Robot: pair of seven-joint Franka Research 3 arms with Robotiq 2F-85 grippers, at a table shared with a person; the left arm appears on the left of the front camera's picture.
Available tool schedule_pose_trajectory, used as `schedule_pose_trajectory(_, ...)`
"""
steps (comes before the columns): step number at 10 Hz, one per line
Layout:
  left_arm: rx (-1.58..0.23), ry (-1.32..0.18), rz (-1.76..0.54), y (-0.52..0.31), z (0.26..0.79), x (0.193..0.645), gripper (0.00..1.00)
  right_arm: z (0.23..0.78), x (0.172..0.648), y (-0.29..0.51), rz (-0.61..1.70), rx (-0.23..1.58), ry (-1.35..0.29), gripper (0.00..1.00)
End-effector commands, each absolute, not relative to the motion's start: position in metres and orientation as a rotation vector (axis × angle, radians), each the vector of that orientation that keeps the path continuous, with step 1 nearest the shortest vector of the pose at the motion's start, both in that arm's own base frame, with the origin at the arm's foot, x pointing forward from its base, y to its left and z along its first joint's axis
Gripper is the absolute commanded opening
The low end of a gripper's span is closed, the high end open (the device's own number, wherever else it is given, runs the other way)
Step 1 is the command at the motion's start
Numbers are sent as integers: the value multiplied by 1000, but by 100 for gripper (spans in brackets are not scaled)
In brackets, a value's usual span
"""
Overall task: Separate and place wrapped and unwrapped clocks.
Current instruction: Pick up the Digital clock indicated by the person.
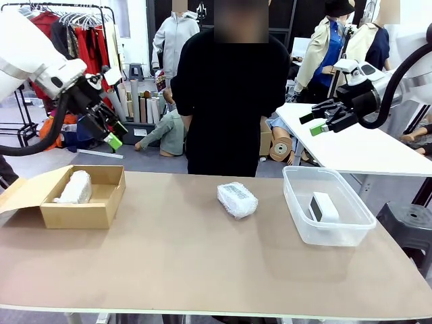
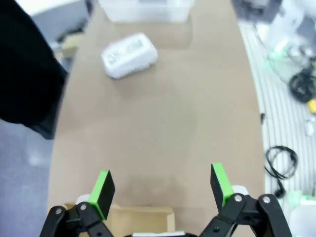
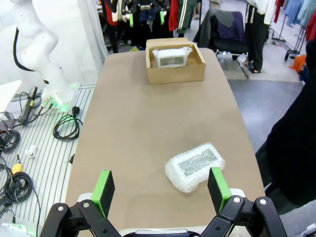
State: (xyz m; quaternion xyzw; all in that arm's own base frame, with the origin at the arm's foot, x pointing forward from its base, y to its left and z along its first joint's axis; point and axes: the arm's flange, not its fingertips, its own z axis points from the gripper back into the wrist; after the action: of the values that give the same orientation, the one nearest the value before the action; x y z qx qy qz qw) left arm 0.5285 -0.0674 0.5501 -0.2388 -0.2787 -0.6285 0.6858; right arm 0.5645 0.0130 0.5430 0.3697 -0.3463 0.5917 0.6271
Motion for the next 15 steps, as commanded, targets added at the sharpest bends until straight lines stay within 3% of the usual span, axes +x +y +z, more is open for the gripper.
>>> schedule_pose_trajectory(1, -573, -779, -1425, -50, 543, 532, 100, 544, 564, 13, 1359, 842, -795, 100)
schedule_pose_trajectory(4, -583, -863, -1447, -44, 540, 534, 100, 544, 564, 13, 1359, 842, -795, 100)
schedule_pose_trajectory(15, -627, -852, -1402, -42, 545, 538, 100, 544, 564, 13, 1359, 842, -795, 100)
